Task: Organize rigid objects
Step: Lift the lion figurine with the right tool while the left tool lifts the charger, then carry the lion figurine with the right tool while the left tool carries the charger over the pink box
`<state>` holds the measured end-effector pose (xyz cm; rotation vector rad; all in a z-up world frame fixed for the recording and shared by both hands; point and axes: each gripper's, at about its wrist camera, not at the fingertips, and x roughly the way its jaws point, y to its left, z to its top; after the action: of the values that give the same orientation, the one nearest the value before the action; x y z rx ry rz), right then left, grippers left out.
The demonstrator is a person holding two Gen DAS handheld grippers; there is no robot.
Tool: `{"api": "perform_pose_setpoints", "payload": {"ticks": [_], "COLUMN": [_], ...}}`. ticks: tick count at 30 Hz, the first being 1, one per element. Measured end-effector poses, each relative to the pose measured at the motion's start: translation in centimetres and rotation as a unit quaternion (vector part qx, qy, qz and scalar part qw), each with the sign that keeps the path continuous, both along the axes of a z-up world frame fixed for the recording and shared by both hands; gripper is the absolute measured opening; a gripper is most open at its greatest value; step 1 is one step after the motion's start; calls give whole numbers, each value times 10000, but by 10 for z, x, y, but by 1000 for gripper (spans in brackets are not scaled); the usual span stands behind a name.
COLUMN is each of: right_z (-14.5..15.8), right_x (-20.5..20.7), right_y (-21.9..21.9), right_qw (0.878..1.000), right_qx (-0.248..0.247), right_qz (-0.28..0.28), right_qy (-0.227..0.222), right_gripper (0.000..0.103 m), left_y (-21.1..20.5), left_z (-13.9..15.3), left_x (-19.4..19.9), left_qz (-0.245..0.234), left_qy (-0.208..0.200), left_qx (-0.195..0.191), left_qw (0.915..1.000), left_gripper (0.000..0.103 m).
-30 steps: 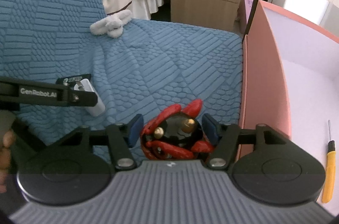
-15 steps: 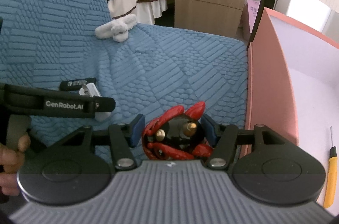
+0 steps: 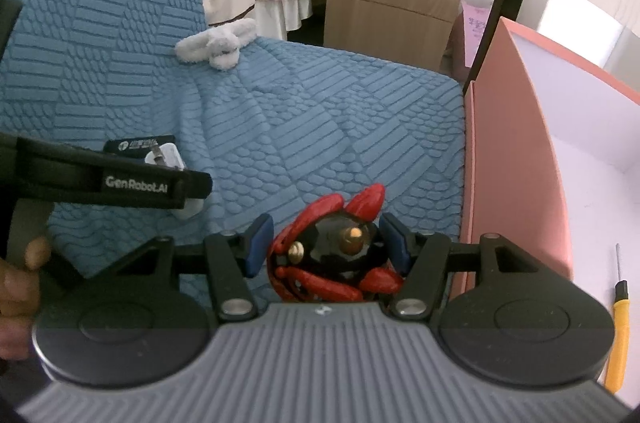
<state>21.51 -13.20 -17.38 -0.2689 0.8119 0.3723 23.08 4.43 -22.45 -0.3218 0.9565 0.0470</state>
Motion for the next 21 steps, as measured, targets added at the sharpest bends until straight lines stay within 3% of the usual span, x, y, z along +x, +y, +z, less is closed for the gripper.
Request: {"api": "perform_pose_setpoints", "payload": {"ticks": [9,21], "right_z": [7,49], "right_x": [-1,-9], "right_y": [-2,-7], "right_qw": [9996,9990], "right_qx": [59,335], "right_qz": [-282,-245], "right_qy": [-18,-158], "right_gripper": [61,61], "left_y": [8,13], "left_z": [13,44], "left_x": [-3,-4], "left_qz": [-5,-144], "left_qy": [-97,-325], "left_qx": [-205,-419], "left_qw": [9997,9985], "left_gripper": [49,49]}}
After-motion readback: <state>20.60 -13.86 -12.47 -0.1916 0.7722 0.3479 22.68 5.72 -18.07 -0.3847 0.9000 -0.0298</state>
